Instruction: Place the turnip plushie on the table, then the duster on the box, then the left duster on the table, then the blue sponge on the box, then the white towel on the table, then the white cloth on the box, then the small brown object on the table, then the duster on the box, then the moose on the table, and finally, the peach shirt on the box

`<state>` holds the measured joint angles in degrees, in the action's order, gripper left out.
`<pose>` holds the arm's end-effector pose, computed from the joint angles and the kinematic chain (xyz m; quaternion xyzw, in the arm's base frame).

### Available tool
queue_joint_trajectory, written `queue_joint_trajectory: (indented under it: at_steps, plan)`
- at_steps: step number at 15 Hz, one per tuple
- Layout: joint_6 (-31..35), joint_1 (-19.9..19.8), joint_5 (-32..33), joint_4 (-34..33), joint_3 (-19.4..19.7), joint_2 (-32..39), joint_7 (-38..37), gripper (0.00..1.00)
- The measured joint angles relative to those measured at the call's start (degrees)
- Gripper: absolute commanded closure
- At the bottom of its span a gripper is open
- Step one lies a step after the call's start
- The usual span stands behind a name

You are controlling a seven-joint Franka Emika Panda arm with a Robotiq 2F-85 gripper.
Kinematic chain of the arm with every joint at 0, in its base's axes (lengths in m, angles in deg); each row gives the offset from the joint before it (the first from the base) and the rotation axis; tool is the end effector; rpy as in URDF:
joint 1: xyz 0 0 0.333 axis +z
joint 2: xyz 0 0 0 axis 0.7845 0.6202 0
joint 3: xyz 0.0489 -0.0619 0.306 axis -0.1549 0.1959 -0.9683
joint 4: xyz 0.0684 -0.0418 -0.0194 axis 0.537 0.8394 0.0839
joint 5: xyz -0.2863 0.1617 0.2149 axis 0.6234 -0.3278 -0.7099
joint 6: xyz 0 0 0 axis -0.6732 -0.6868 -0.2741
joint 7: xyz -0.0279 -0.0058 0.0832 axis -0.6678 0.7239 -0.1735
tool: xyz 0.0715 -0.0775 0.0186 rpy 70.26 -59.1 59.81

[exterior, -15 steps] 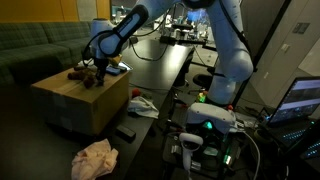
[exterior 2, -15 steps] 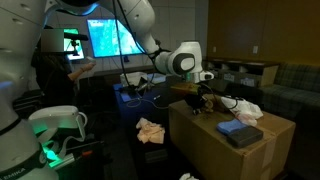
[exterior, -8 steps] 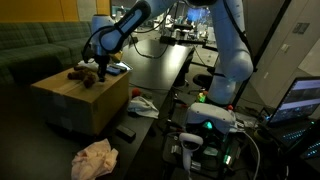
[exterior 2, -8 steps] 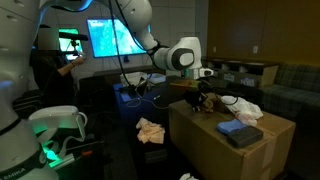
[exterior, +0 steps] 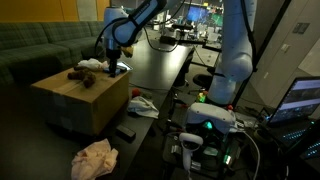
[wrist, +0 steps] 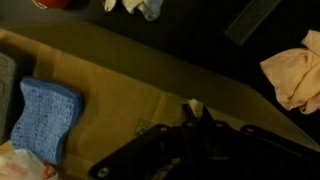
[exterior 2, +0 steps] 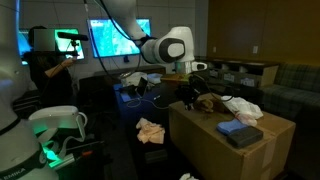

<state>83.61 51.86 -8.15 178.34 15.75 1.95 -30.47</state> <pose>0.5881 0.0414 0.2924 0.9748 0.2155 0.0410 0.0399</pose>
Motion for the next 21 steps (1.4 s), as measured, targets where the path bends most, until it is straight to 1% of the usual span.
queue_joint_trajectory:
  at_steps: [4,7,10,13,14,16,19,21]
  plan:
    - [0.7,-0.2,-0.6,7.6,0.1,-4.6,-0.6,0.98]
    - [2.8,0.1,-0.7,13.3,0.1,-6.2,-2.8,0.98]
    - [8.3,1.5,0.3,18.9,0.1,-5.8,-7.8,0.98]
    - [15.2,3.8,3.6,23.5,0.5,-3.8,-15.2,0.98]
    - [17.8,4.8,5.5,24.5,1.2,-2.7,-18.4,0.98]
    - [22.5,7.6,9.4,25.6,4.0,0.4,-24.7,0.98]
    - [28.9,13.1,14.8,25.7,10.4,5.8,-33.4,0.98]
    - [31.8,16.5,16.1,25.5,14.3,9.4,-37.2,0.98]
